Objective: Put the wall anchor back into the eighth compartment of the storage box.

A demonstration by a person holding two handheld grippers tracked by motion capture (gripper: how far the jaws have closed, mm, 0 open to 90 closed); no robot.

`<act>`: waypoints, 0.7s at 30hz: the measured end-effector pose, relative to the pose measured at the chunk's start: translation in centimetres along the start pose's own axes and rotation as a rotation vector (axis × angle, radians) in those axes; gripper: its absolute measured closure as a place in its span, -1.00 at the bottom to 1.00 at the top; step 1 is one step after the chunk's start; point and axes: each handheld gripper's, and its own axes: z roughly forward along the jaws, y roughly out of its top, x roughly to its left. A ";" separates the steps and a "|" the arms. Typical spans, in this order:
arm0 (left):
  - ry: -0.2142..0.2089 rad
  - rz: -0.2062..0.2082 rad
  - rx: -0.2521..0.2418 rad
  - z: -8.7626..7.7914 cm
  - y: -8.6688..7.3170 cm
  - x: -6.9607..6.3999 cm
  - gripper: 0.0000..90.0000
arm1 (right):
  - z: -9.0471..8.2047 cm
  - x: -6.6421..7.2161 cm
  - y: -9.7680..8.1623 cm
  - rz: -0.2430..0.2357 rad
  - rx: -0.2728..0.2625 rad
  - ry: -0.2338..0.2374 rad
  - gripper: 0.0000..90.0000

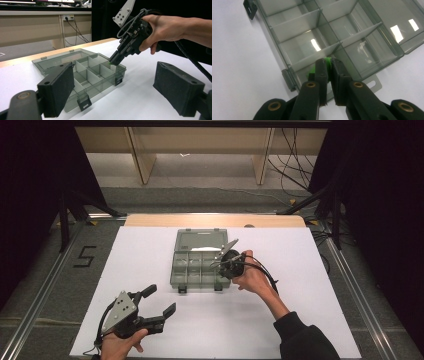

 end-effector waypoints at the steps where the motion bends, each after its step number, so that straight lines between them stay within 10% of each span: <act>1: 0.000 0.000 0.000 0.0 0.0 0.0 -0.65 | 0.0 0.0 0.0 -0.001 0.004 0.007 0.87; 21: 0.002 -0.003 -0.002 -0.1 0.0 0.0 -0.65 | -2.8 0.8 -0.3 0.128 -0.164 -0.048 -0.28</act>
